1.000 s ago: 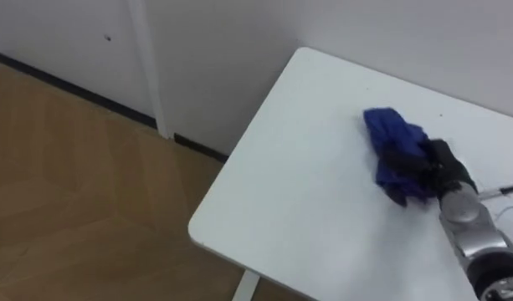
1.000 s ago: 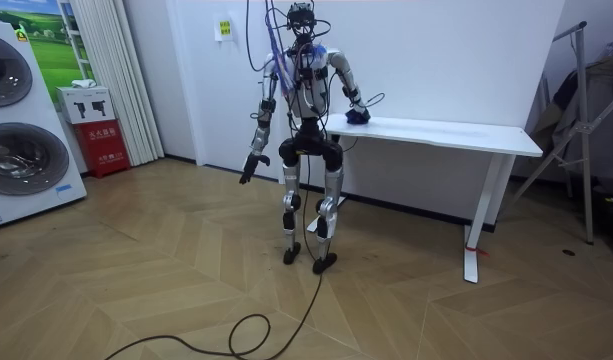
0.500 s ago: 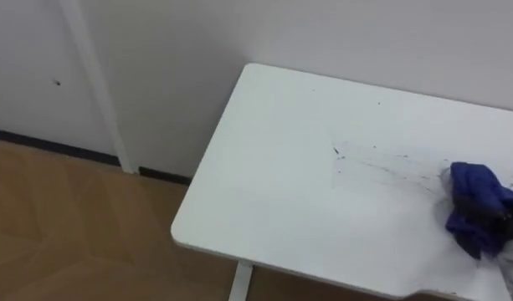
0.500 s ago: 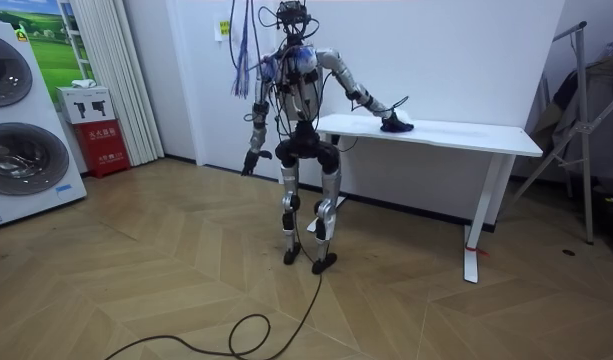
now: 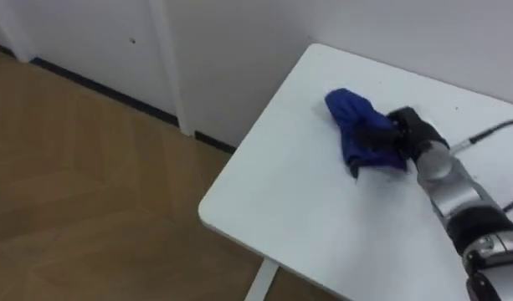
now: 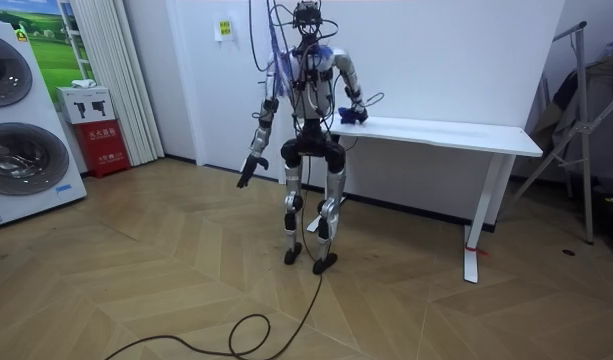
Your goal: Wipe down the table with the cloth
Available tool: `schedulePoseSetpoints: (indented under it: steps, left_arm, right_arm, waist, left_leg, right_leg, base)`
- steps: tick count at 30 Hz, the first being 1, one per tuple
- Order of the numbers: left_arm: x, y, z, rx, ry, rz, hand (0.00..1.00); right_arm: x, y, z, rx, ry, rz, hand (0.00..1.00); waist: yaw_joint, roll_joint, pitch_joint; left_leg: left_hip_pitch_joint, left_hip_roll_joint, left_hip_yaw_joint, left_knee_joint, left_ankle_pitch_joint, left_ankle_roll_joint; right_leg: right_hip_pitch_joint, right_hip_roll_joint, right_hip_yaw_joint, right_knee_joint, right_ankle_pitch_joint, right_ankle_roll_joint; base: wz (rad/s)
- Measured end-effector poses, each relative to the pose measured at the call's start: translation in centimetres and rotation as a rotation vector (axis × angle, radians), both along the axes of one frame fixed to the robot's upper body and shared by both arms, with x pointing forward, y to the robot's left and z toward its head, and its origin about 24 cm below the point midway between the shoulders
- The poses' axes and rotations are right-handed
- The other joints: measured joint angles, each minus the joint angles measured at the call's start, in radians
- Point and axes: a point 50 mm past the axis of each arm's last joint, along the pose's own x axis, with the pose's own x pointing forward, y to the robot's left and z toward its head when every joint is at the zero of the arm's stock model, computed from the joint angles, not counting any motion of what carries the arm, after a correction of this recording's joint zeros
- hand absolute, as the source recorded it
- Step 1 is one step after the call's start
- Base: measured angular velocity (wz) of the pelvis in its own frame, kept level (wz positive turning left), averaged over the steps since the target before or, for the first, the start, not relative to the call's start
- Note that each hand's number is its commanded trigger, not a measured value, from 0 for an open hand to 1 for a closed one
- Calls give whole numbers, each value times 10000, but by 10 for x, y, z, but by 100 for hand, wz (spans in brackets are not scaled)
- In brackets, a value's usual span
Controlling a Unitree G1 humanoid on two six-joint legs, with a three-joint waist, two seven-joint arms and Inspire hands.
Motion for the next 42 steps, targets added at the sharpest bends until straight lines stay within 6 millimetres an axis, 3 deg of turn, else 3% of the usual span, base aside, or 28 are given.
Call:
schedulePoseSetpoints:
  steps: [1, 2, 3, 4, 6, 10, 13, 15, 17, 19, 20, 21, 22, 23, 24, 25, 26, 28, 29, 30, 31, 32, 33, 35, 37, 38, 39, 42]
  left_arm:
    - [-1, 4, 2, 149, -156, 264, 0]
    - [-2, 6, 2, 200, -216, 346, 0]
    - [-4, 9, 3, 286, -381, 616, 0]
    - [-3, 10, 4, 406, -504, 636, 0]
    - [-3, 13, 5, 522, -661, 637, 0]
    - [-9, 24, 10, 1058, -596, 804, 0]
    - [-8, 23, 9, 956, -438, 442, 0]
    - [5, 19, 6, 817, -637, 33, 0]
    - [25, 14, 2, 566, -912, -474, 0]
    - [49, 14, 1, 476, -1120, -1024, 0]
    - [55, 15, 1, 460, -1198, -1109, 0]
    - [71, 16, 3, 414, -1514, -1305, 0]
    - [84, 15, 4, 356, -1848, -1510, 0]
    - [90, 15, 5, 318, -2042, -1606, 0]
    - [101, 16, 8, 323, -2427, -1809, 0]
    - [107, 24, 13, 467, -2579, -1927, 0]
    - [110, 30, 16, 600, -2600, -1981, 0]
    - [98, 53, 25, 1232, -2162, -1929, 0]
    - [92, 57, 26, 1330, -2007, -1873, 0]
    - [82, 58, 25, 1345, -1865, -1773, 0]
    - [66, 58, 23, 1247, -1533, -1739, 0]
    - [56, 57, 22, 1140, -1279, -1698, 0]
    - [36, 52, 18, 915, -682, -1604, 0]
    - [12, 46, 14, 676, -127, -1142, 0]
    - [-1, 40, 12, 412, 181, -866, 0]
    - [0, 39, 12, 353, 121, -880, 0]
    - [5, 37, 12, 318, -109, -965, 0]
    - [26, 29, 8, 169, -744, -1052, 0]
  right_arm:
    - [-15, -10, -9, 55, 0, -477, 100]
    - [-24, -15, -15, 85, 45, -758, 100]
    - [-45, -29, -26, 285, 168, -1551, 100]
    - [-68, -45, -34, 276, 328, -2450, 100]
    - [-107, -76, -40, 32, 582, -3927, 100]
    - [-199, -126, -44, -1244, 1889, -6093, 100]
    - [-214, -129, -46, -1349, 2098, -6784, 100]
    - [-201, -117, -52, -1179, 2134, -6737, 100]
    - [-174, -102, -54, -1203, 2073, -6641, 100]
    - [-110, -59, -55, -1060, 1913, -5093, 100]
    - [-91, -45, -52, -1052, 1771, -4504, 100]
    - [-52, -18, -40, -1057, 1336, -3213, 100]
    - [-17, 8, -22, -910, 747, -1970, 100]
    - [-1, 19, -12, -813, 427, -1390, 100]
    - [27, 37, 12, -847, -164, -301, 100]
    - [45, 49, 31, -878, -691, 548, 100]
    - [52, 53, 39, -855, -921, 846, 100]
    - [58, 50, 51, -1106, -1252, 1224, 100]
    - [56, 45, 50, -1214, -1156, 1182, 100]
    - [46, 30, 41, -1453, -851, 969, 100]
    - [28, 14, 25, -1543, -418, 757, 100]
    - [19, 5, 19, -1474, -316, 574, 100]
    - [-1, -16, 7, -1440, -73, 69, 100]
    - [-34, -42, -8, -1402, 209, -952, 100]
    - [-64, -67, -16, -1521, 469, -1879, 100]
    - [-69, -69, -18, -1485, 519, -2022, 100]
    - [-74, -74, -18, -1454, 526, -2257, 100]
    - [-66, -69, -14, -1513, 397, -2080, 100]
  waist:
    - [-209, -59, 40]
    - [-319, -118, 6]
    - [-661, -262, -87]
    - [-920, -315, -103]
    - [-1084, -306, -151]
    - [-1278, -278, -213]
    - [-1472, -98, -196]
    - [-1367, -30, -193]
    - [-808, 114, -161]
    - [-82, 186, -152]
    - [148, 183, -144]
    - [562, 193, -116]
    - [938, 265, -25]
    - [1167, 331, 35]
    - [1559, 444, 126]
    - [1760, 380, 142]
    - [1792, 292, 124]
    - [1750, -9, 95]
    - [1716, -42, 70]
    - [1655, 224, 85]
    - [1364, 181, 97]
    - [1194, 71, 63]
    - [795, 85, 81]
    - [166, -73, 157]
    - [-368, -33, 74]
    - [-474, -15, 82]
    - [-593, -6, 69]
    - [-332, 271, 55]
  left_leg:
    - [129, -6, 35, -38, -2, 2]
    - [215, -16, 45, -56, -6, 8]
    - [354, -52, 62, -60, -10, 13]
    - [513, -54, 191, -60, -66, 86]
    - [712, -31, 313, -60, -205, 140]
    - [831, 131, 804, 389, -809, 174]
    - [721, 533, 1125, 1399, -1373, 182]
    - [571, 816, 1433, 1890, -1537, 195]
    - [367, 1159, 1930, 2381, -1693, 109]
    - [-147, 1883, 2349, 2925, -1793, -246]
    - [-321, 2067, 2379, 3034, -1834, -354]
    - [-671, 2321, 2271, 3158, -1742, -517]
    - [-1042, 2324, 1621, 3263, -1684, -641]
    - [-1231, 2322, 1245, 3280, -1649, -738]
    - [-1611, 2317, 354, 3271, -1577, -971]
    - [-1992, 2285, -648, 3096, -1429, -1285]
    - [-2112, 2288, -1047, 2965, -1313, -1407]
    - [-2294, 2708, -2131, 2377, -894, -2234]
    - [-2248, 2866, -2285, 2271, -827, -2381]
    - [-2134, 3411, -2339, 2126, -527, -2140]
    - [-2134, 3627, -1932, 1853, 274, -1478]
    - [-2129, 3676, -1656, 1748, 734, -1440]
    - [-2081, 3622, -1074, 1812, 1121, -1490]
    - [-1915, 3194, -67, 1983, 1045, -1455]
    - [-1539, 2474, 601, 2369, 256, -1272]
    - [-1464, 2267, 627, 2485, 8, -1218]
    - [-1325, 1818, 635, 2695, -440, -1067]
    - [-881, 955, 942, 2798, -1207, -552]
  right_leg:
    - [145, -4, 29, -35, 1, 2]
    - [222, -10, 29, -62, 1, 2]
    - [405, -23, 73, -159, 2, 12]
    - [571, -25, 192, -145, -14, 39]
    - [677, -6, 570, -133, -22, 62]
    - [746, -19, 557, 257, -207, 334]
    - [361, -93, 158, 1553, -417, 519]
    - [-247, -358, 55, 2823, -628, 636]
    - [-932, -1092, 55, 4198, -965, 599]
    - [-1507, -1926, 118, 4569, -1056, 614]
    - [-1630, -2077, 168, 4444, -1025, 668]
    - [-1697, -2336, 358, 3884, -912, 805]
    - [-1634, -2590, 430, 3105, -671, 925]
    - [-1602, -2671, 414, 2691, -476, 981]
    - [-1593, -2750, 319, 1907, -39, 1017]
    - [-1595, -2752, 257, 1131, 511, 1119]
    - [-1587, -2750, 288, 814, 765, 1183]
    - [-1515, -2613, 240, 529, 1186, 1250]
    - [-1523, -2518, 143, 870, 1075, 1910]
    - [-1537, -2135, -223, 2004, 232, 1987]
    - [-1537, -2022, -433, 2749, -488, 1433]
    - [-1454, -1977, -444, 2884, -748, 1292]
    - [-1107, -1842, -654, 2780, -1046, 1161]
    - [-625, -1698, -790, 2331, -1243, 769]
    - [-198, -1377, -1022, 1726, -1204, 383]
    - [-97, -1263, -1070, 1567, -1162, 223]
    - [47, -1060, -1097, 1261, -1062, -25]
    - [-68, -699, -379, 1277, -996, -145]
  base:
    - [10]
    - [11]
    - [12]
    - [9]
    - [-27]
    - [-45]
    - [-35]
    - [-55]
    - [-80]
    - [-98]
    - [-78]
    - [-59]
    - [-51]
    - [-31]
    - [0]
    - [20]
    - [70]
    - [97]
    - [97]
    - [106]
    - [108]
    - [110]
    - [98]
    - [86]
    - [34]
    - [0]
    - [-20]
    - [-72]
